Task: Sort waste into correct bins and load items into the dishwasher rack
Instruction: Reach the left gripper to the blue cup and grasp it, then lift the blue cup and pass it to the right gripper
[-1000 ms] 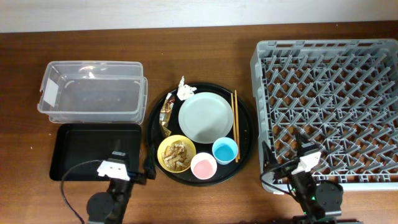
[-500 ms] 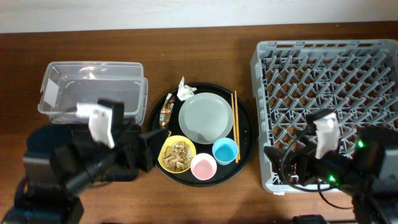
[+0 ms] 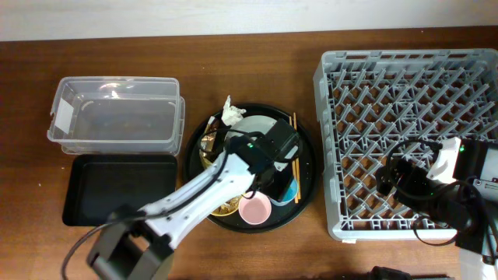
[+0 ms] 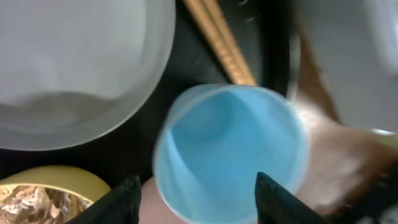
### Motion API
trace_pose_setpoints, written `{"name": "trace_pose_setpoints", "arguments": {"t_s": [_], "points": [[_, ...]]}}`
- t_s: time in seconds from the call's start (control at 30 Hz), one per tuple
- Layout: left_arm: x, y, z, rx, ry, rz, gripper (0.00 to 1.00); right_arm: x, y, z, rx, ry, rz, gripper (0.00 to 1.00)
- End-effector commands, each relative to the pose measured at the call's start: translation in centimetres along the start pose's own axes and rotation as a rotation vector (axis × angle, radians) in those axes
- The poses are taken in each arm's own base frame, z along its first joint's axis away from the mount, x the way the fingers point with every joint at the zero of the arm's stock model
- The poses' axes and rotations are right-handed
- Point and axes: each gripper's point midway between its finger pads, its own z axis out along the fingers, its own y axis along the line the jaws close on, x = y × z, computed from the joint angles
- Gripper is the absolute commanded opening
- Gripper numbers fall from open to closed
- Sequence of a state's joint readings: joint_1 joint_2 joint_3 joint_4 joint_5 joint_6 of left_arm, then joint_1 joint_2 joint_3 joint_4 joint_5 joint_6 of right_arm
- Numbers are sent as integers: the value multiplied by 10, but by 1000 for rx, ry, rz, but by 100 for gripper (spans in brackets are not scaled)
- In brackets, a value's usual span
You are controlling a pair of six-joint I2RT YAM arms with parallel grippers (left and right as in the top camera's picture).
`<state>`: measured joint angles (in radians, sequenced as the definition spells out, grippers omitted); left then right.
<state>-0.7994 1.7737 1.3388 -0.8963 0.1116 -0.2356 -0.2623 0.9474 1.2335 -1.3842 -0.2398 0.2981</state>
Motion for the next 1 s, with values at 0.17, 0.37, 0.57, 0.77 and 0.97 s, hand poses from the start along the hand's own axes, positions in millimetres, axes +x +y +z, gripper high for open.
{"name": "trace_pose_setpoints", "arguments": {"t_s": [0.17,0.37,0.57,0.77,0.97], "points": [[-35,6,-50,-76,-102,-40,1,1,-2,-5,12,-1,-8,98],[-42,-23,-296,785,-524,22,1,38,144,-91,-1054,-17,-529,90],[-24,-50,-322,987,-513,148,1,61,193,-155,-1460,-3,-810,98],[-25,-50,-323,986,-520,156,0,57,247,-144,-1366,5,-794,80],[-26,-49,-322,975,-522,152,100,54,255,-143,-1341,-64,-810,57]]}}
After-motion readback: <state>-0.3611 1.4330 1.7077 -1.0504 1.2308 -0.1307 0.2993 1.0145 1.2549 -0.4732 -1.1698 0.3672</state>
